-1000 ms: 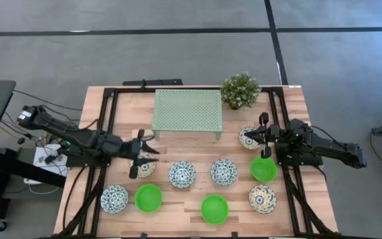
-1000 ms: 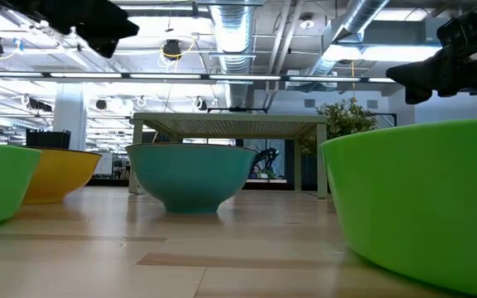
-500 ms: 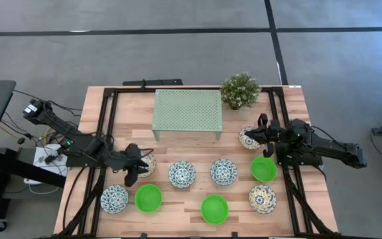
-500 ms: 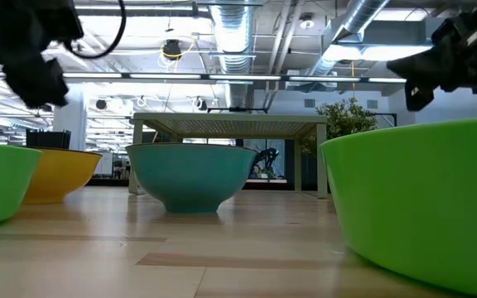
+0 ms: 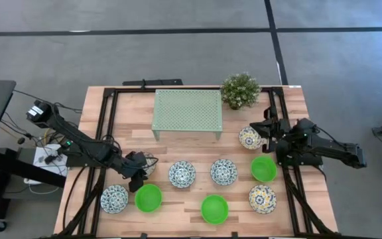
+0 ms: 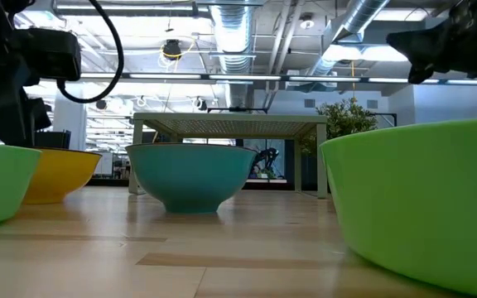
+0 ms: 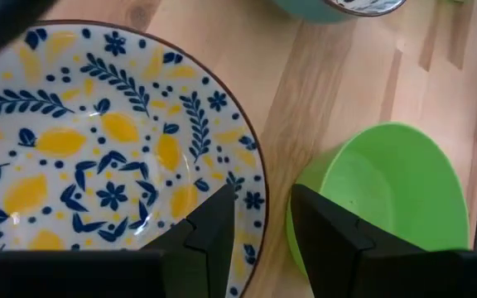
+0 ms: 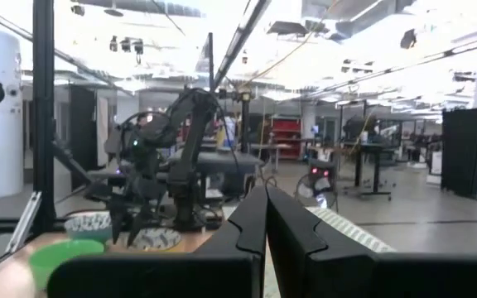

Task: Pick & Place Mini bowls
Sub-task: Put the left yellow and white bowl on the shelf

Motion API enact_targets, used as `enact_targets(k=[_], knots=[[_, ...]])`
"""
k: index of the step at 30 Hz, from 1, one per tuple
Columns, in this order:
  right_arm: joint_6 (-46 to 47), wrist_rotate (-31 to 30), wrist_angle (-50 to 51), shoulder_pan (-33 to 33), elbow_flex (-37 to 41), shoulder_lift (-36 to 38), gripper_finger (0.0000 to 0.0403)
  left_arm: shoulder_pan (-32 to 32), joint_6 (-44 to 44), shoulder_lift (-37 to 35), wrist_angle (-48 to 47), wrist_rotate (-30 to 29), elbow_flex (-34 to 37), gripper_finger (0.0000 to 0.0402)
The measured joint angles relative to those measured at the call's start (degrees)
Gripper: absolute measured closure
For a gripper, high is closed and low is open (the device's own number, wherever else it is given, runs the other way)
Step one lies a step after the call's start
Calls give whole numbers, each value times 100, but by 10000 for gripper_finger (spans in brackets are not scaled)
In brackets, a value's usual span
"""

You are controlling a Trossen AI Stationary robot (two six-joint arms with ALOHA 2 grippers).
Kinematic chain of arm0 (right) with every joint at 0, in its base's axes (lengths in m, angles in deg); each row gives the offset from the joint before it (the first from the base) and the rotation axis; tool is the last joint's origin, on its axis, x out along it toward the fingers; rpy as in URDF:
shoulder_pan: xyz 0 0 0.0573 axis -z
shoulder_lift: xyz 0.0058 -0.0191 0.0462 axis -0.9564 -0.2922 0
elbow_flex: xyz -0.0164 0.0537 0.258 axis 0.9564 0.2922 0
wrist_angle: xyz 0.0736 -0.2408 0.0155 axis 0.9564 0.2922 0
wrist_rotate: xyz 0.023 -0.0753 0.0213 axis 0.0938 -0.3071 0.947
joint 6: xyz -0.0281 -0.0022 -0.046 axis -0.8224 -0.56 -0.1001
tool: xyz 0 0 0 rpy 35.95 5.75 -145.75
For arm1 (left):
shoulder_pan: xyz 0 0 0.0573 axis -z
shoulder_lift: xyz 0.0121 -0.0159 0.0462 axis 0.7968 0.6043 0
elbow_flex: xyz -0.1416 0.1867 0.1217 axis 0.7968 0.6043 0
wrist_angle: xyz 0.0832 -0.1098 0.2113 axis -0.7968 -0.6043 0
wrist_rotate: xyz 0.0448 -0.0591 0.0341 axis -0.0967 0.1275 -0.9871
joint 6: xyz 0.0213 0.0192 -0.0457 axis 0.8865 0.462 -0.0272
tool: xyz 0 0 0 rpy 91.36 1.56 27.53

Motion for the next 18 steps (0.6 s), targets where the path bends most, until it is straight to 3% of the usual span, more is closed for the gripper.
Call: enact_targets(k=[4,9,18], knots=[[-80,-1,-192,0,-31,-201,383,-31,-7,-2,0,-32,0,280],[29,6,-387,-52,-380,-749,332,-31,6,55,-30,-160,0,280],[942,-1,-983,-285,-896,-2538,273,-28,127,667,33,-153,-19,289]])
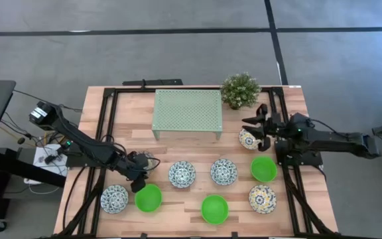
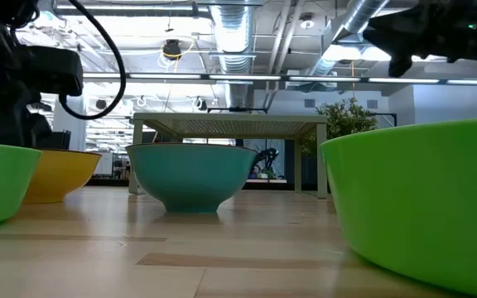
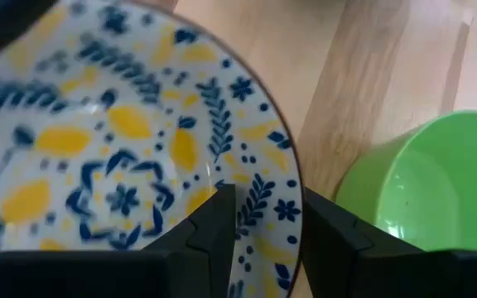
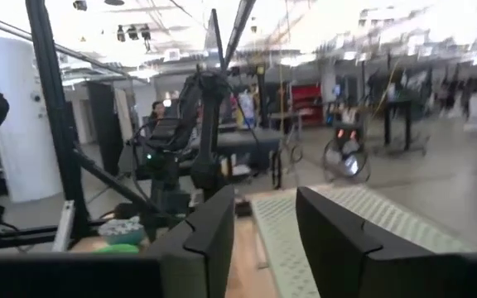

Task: Pick & Place Mini bowls
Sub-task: Put the left yellow and white bowl on the shelf

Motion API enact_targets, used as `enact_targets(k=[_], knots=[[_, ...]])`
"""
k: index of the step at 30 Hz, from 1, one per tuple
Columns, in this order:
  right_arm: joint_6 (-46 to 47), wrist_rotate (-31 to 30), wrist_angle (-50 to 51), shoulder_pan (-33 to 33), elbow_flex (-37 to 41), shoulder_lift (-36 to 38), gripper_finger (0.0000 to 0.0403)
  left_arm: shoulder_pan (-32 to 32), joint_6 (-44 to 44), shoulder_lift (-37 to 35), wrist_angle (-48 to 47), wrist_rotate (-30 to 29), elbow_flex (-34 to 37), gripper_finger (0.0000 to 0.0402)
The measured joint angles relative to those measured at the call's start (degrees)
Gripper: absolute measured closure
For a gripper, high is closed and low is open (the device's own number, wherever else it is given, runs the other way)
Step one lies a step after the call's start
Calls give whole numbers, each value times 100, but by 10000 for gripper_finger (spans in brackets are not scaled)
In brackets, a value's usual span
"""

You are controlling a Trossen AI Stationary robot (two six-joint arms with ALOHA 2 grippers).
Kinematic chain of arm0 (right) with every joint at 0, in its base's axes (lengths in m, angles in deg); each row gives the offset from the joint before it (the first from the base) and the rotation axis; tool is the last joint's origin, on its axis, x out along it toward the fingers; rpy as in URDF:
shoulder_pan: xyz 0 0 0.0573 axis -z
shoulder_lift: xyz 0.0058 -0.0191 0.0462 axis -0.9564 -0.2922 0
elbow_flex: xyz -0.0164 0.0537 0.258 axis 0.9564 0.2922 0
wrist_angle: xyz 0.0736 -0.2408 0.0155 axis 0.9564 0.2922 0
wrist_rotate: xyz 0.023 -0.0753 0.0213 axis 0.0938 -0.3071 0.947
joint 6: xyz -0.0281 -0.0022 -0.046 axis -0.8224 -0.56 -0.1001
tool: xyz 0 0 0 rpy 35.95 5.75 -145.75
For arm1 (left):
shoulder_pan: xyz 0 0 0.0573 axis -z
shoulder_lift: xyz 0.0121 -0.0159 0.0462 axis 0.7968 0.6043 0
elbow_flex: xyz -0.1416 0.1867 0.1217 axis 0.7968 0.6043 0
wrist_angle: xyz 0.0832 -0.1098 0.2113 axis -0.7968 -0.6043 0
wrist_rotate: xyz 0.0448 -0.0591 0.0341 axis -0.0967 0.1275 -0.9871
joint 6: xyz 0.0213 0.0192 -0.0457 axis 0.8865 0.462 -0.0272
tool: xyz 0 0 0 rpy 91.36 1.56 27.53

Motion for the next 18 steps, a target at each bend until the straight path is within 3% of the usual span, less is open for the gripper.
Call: enact_targets(k=[8,18], knots=[[285,1,40,-146,-582,-1434,272,13,367,-80,-57,-297,-9,348],[287,9,53,-146,-1012,-2288,280,14,678,-944,-18,-497,-34,385]])
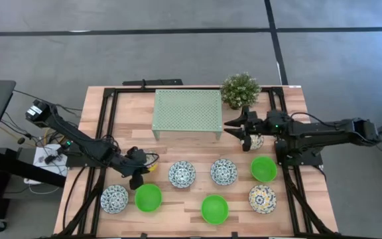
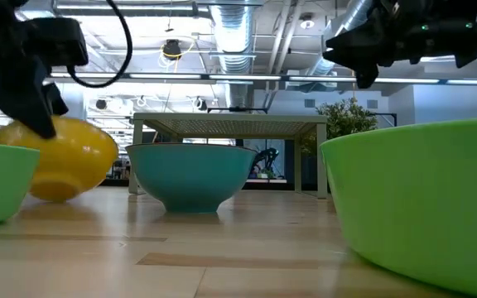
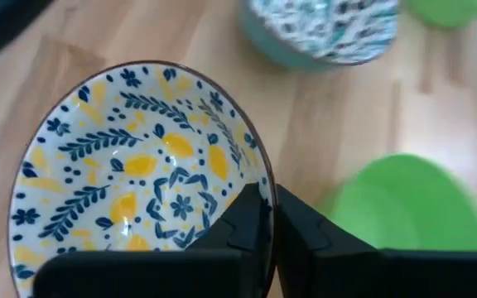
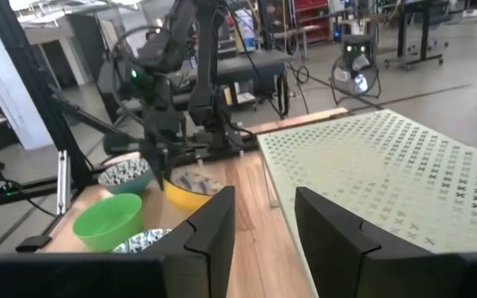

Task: Pick & Place Mini bowls
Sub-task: Put the left yellow and white bowl on the shelf

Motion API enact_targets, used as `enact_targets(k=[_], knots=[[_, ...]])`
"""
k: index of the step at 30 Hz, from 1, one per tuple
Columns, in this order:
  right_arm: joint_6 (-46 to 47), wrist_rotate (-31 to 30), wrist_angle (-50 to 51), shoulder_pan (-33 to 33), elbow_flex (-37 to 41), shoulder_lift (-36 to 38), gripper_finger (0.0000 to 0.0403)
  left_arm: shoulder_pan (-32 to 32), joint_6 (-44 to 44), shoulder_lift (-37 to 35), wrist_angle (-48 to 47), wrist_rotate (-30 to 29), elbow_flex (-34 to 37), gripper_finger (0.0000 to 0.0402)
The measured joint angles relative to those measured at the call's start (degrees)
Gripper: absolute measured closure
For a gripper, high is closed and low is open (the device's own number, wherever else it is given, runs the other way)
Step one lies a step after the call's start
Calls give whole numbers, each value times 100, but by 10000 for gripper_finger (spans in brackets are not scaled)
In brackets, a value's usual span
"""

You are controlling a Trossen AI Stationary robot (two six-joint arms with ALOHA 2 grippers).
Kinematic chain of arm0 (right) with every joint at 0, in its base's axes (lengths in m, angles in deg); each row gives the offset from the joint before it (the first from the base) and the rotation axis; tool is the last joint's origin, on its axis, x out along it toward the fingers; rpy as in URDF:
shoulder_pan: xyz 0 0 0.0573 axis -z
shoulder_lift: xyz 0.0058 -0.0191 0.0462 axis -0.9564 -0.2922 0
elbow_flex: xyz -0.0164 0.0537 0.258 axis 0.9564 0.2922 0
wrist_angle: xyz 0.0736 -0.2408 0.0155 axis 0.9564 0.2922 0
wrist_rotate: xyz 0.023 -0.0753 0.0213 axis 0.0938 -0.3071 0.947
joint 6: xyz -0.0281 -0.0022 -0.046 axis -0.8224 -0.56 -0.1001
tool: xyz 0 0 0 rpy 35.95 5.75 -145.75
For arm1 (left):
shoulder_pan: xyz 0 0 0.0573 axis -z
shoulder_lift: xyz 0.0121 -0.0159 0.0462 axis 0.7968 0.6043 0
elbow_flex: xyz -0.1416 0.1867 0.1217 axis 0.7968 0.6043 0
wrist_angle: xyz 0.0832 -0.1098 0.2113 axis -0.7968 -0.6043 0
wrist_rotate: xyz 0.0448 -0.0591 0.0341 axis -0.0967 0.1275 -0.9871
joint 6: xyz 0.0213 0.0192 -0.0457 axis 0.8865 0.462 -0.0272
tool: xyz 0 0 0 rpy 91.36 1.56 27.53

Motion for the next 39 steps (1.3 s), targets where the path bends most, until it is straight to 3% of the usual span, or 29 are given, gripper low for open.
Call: enact_targets(k=[4,11,22,27,35,39], knots=[[101,12,42,0,-10,-130,280,-5,272,-138,59,-278,-286,390],[408,199,214,-1,-10,-220,280,-19,1505,198,62,-504,-1052,390],[392,190,57,2,-10,-220,281,-156,4341,258,-42,-1618,-2372,389],[379,177,52,2,-10,-220,281,-1084,5387,290,-221,-1430,-2436,389],[167,155,13,134,-10,-220,282,-3195,5761,301,-788,-180,-2436,387],[175,153,5,179,-10,-220,282,-3911,5752,361,-1180,303,-2438,387]])
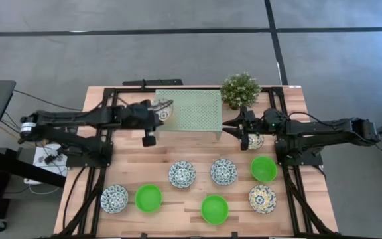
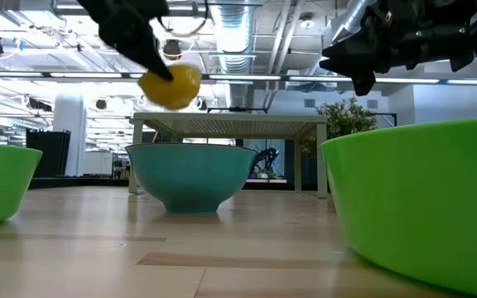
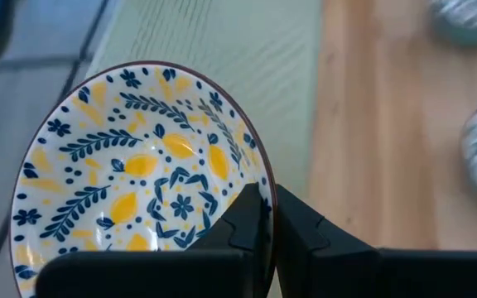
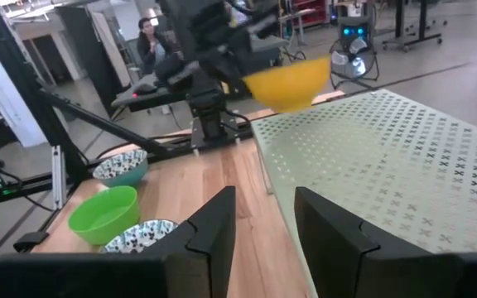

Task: Pick & Place Mini bowls
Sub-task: Put the left yellow and white bowl on the shelf

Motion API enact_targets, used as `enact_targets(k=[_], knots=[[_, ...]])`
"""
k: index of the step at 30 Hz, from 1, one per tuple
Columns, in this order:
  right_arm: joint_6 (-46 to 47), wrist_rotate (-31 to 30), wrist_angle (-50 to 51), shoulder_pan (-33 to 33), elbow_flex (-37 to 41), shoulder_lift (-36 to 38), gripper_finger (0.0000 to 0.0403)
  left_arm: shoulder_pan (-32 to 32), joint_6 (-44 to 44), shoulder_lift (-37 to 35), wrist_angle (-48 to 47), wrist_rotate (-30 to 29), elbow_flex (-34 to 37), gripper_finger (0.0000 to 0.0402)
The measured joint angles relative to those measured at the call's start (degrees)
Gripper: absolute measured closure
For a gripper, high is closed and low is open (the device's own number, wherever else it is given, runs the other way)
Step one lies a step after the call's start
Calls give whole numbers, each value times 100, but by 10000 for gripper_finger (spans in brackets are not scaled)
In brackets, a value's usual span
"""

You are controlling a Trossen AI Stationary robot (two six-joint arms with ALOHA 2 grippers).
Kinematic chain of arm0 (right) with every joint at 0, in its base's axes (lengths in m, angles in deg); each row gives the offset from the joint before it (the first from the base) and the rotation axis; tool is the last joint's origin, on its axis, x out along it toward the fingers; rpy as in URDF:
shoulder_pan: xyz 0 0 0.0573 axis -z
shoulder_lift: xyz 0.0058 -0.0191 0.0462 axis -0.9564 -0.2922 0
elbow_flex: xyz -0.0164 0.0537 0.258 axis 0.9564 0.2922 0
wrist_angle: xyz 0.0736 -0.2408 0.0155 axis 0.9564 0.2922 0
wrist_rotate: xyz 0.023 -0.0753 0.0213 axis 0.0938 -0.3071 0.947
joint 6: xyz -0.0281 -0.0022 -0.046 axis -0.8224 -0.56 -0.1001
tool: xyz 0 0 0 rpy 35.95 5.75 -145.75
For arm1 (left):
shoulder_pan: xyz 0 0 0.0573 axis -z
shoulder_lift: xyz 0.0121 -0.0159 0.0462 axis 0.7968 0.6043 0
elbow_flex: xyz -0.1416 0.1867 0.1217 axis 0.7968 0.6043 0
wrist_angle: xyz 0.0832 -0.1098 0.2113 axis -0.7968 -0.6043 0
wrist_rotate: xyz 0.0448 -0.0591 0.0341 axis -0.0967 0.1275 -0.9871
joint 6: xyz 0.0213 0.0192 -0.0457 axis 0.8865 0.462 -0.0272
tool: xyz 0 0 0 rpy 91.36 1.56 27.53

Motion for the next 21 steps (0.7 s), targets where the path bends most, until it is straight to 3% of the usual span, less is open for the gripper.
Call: enact_targets(k=[9,21], knots=[[-234,0,-37,40,-75,0,281,-454,312,39,-135,120,-2,387],[-236,0,4,68,-94,0,280,-437,319,272,-79,18,54,374]])
